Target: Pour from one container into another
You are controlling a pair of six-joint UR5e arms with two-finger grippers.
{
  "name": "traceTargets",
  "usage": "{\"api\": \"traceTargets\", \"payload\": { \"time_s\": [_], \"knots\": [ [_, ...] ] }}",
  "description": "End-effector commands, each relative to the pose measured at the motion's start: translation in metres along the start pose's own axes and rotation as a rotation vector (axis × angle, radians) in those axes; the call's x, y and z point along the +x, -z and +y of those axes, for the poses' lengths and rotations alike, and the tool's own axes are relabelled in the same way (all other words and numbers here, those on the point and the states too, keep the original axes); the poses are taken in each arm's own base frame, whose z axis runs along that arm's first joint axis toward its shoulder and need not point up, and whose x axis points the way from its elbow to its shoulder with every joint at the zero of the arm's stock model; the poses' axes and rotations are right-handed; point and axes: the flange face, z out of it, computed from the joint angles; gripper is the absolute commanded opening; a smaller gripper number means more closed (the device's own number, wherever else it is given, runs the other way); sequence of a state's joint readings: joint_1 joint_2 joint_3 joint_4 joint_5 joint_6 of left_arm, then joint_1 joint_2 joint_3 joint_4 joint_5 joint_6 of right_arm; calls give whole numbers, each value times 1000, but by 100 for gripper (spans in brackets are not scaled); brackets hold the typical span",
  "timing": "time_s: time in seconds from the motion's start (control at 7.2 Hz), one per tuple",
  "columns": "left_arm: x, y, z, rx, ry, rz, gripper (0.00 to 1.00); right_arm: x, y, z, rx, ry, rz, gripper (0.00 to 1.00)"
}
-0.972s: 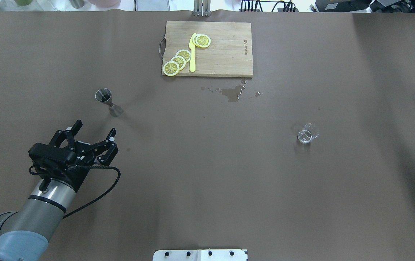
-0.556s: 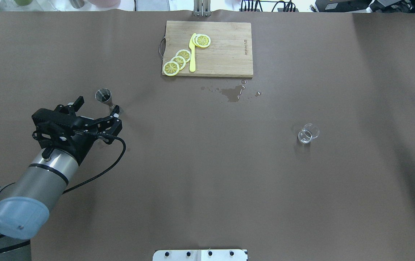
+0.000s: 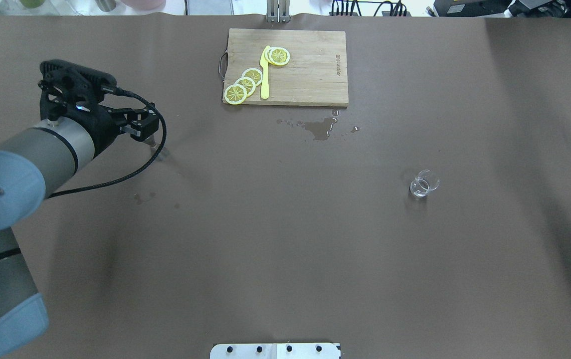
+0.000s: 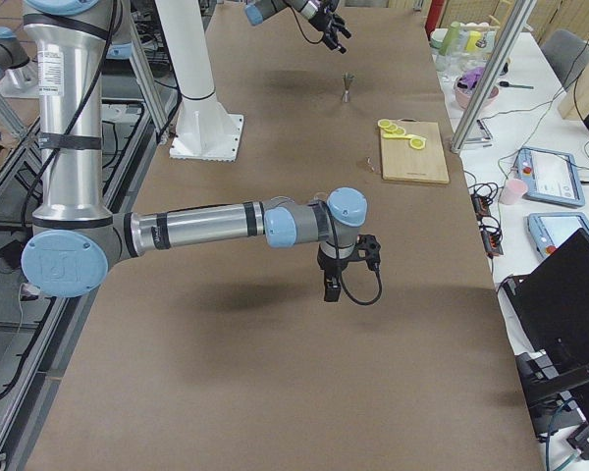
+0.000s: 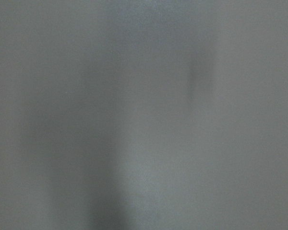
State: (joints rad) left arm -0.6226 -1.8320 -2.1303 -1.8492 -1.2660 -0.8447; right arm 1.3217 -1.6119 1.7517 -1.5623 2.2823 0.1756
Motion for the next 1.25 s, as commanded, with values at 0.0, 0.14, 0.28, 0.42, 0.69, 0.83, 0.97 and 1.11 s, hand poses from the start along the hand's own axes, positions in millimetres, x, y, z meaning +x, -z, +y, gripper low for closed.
{"api": "traceTargets", "payload": {
  "time_s": [0.0,0.14,0.28,0.42,0.69,0.83,0.97,1.11],
  "knots": [
    [-56,0,-56,-250,43,-10,96,1,0,1,1,0,6,100],
    [-80,3,-77,-323,-19,-5,96,3,-2,0,-2,-2,8,100],
    [-115,5,-85,-385,-20,0,96,2,0,-1,1,1,9,100],
    [-163,-7,-84,-486,23,44,96,2,0,-1,1,1,9,100],
    [-224,-13,-57,-610,122,86,96,1,1,-2,6,4,17,100],
    [-271,-20,-49,-653,154,99,96,2,0,-2,5,4,25,100],
    [-323,-30,-48,-694,175,162,96,3,-1,-1,3,2,26,100],
    [-368,-44,-28,-738,166,165,97,3,-1,-1,3,2,26,100]
  ]
}}
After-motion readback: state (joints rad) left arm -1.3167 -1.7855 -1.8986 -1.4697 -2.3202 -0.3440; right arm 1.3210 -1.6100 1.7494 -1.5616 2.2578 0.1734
